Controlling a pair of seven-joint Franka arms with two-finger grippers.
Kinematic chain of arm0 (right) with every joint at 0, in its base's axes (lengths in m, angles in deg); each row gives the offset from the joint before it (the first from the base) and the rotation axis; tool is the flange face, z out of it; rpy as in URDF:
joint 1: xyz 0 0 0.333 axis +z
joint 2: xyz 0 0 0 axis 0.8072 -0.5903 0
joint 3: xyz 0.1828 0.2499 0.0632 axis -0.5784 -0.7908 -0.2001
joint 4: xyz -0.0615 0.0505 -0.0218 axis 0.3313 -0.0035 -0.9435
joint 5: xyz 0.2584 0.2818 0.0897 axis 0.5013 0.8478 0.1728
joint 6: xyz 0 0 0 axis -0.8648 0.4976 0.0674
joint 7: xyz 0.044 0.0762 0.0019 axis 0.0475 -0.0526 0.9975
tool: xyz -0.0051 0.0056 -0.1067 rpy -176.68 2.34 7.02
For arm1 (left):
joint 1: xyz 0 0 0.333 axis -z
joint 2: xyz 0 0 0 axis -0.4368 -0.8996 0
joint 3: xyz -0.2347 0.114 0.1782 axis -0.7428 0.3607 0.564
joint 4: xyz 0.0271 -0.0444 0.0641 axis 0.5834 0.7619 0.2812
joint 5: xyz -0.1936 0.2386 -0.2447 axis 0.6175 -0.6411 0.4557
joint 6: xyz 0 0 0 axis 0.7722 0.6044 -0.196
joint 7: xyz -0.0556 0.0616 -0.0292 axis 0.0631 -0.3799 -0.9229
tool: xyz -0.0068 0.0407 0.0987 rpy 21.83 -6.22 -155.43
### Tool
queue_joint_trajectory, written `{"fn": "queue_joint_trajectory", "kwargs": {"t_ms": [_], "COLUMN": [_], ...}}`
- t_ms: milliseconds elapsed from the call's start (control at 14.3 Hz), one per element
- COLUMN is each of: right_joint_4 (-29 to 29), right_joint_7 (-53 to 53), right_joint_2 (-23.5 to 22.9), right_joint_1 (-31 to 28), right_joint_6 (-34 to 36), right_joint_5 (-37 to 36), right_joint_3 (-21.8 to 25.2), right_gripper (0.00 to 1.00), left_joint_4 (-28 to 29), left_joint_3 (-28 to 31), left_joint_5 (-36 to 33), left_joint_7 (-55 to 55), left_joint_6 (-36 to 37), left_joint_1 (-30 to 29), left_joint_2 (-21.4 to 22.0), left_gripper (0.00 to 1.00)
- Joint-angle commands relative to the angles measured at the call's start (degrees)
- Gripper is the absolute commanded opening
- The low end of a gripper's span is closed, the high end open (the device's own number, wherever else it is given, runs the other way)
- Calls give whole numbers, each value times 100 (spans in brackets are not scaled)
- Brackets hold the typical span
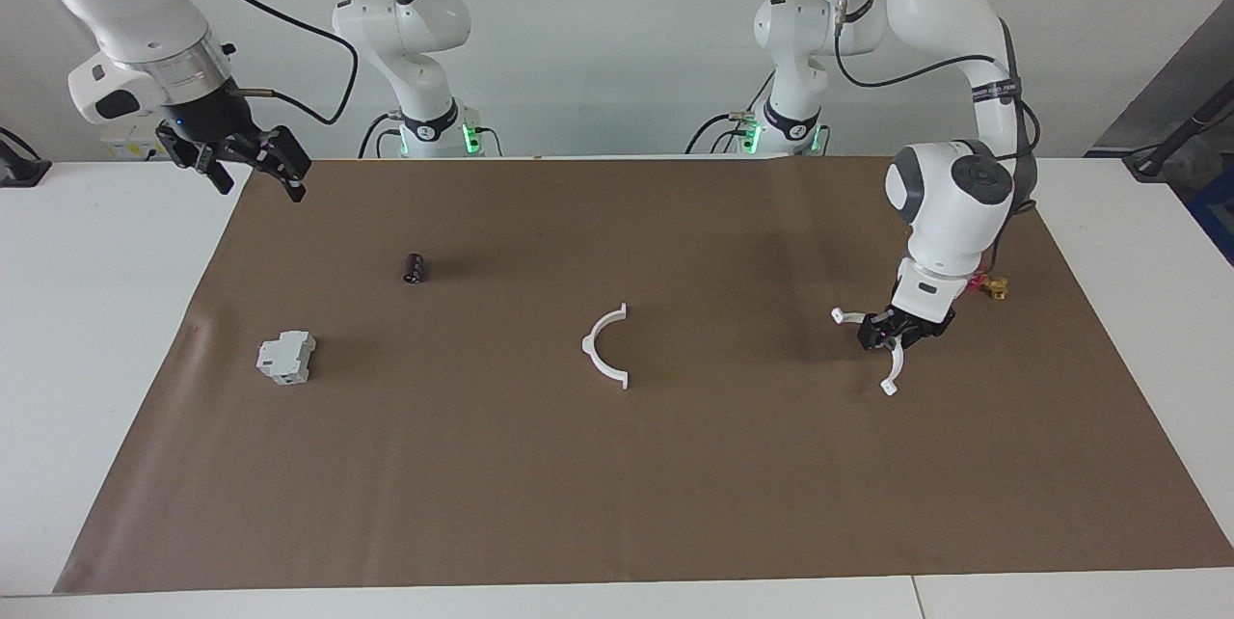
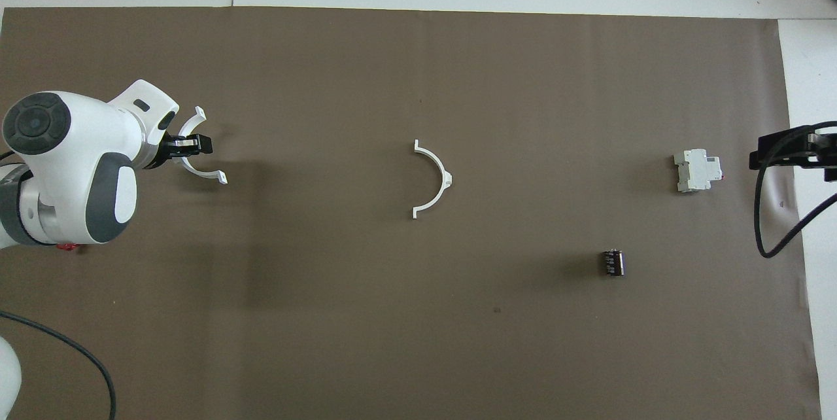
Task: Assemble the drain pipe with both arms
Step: 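Carry the held clamp half toward the placed half with the left gripper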
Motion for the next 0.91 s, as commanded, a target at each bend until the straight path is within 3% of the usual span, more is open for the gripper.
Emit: {"fn": "queue_joint_trajectory", "kwargs": {"t_ms": [0, 628, 837], "right_joint_4": [-126, -126, -126], "right_joint_7": [103, 103, 103], "right_joint_2": [120, 120, 120], "right_joint_1": [-10, -10, -10], "right_joint_6": [24, 33, 25], "right_joint_5": [53, 53, 53], "right_joint_3": [-2, -2, -2], "right_gripper": [100, 100, 100], "left_joint_4": [37, -331, -639], "left_joint_3": [57, -803, -1076], "left_joint_5": [8, -527, -686], "left_joint_7": [270, 262, 324], "left_joint_6": [202, 176, 141], "left_joint_1": [270, 359, 385], "left_joint_2": [93, -196, -652], "left_gripper": [0, 0, 0]}}
